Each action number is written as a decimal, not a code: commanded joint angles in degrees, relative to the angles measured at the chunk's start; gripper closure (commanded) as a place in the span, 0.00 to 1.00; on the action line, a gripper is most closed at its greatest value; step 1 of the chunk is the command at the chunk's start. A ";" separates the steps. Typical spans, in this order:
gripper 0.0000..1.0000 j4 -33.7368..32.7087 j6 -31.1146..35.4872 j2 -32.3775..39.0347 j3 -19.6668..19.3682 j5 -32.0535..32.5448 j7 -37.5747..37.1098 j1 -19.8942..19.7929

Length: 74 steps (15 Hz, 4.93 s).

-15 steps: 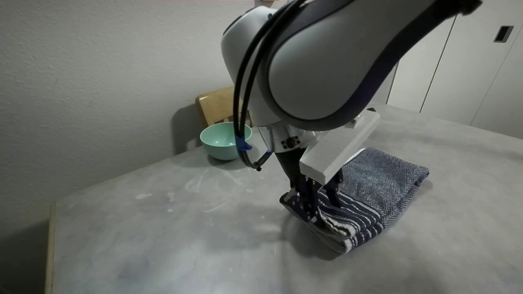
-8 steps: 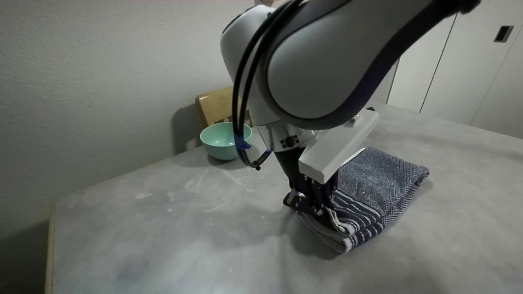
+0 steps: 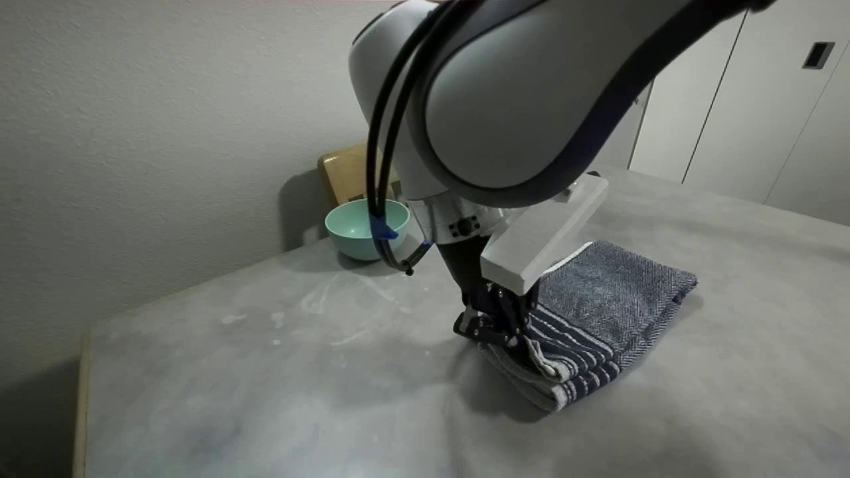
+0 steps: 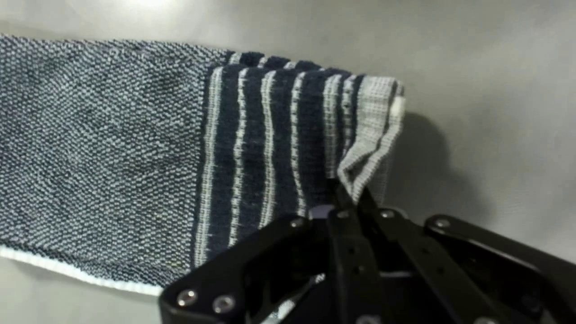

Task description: Unfold the towel once

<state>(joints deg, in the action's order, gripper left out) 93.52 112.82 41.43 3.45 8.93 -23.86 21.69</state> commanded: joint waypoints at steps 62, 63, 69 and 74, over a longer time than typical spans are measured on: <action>0.99 28.87 7.45 -27.79 -11.25 -2.55 131.51 -38.71; 0.99 28.88 7.74 -27.71 -11.56 -2.50 132.23 -38.64; 0.99 27.83 8.62 -26.08 -11.53 -5.34 134.57 -38.66; 0.99 23.35 8.21 -23.37 -12.31 -14.43 131.37 -40.74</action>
<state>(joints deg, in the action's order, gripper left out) 120.54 121.20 15.83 -8.23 -0.88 108.17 -17.24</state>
